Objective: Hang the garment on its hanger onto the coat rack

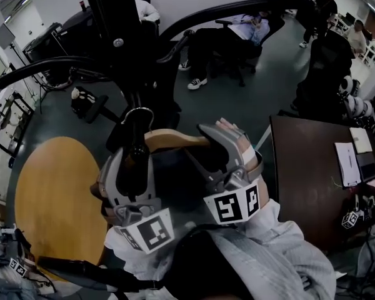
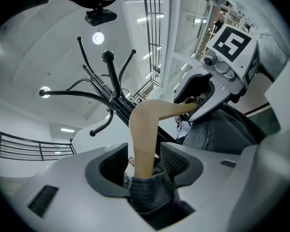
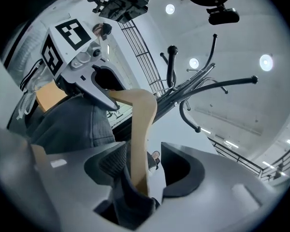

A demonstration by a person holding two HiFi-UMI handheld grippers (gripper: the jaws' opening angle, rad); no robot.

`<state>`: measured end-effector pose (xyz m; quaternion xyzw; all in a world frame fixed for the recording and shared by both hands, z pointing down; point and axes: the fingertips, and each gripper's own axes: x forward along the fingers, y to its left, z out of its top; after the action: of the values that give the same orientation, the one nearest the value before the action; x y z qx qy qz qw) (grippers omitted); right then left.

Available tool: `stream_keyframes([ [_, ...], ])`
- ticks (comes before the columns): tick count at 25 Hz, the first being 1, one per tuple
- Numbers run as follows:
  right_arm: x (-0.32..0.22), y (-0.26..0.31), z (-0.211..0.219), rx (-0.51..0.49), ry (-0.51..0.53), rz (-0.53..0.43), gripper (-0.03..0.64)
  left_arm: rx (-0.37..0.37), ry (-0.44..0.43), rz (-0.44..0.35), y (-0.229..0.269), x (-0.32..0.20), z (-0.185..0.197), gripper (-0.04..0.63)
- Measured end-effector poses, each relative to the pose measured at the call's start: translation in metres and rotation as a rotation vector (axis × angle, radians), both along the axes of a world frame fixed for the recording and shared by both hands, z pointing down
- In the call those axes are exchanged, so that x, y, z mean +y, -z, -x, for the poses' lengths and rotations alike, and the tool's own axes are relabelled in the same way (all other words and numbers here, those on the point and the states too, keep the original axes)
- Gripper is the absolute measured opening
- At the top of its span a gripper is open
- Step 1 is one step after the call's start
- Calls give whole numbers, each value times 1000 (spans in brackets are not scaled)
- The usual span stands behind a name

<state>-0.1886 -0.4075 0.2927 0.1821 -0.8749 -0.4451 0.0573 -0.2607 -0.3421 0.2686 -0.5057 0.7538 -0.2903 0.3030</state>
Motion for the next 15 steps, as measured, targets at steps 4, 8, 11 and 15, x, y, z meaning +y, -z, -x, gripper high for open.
stream_keyframes([
  [4, 7, 2, -13, -7, -8, 14, 192, -8, -4, -1, 5, 8, -12, 195],
  [8, 14, 11, -35, -100, -26, 68, 192, 121, -94, -135, 24, 26, -35, 195],
  [11, 19, 23, -57, -227, -22, 143, 190, 194, -166, -232, 34, 35, -59, 195],
  [15, 26, 40, -90, -412, 10, 282, 182, 261, -223, -275, 36, 32, -84, 193],
])
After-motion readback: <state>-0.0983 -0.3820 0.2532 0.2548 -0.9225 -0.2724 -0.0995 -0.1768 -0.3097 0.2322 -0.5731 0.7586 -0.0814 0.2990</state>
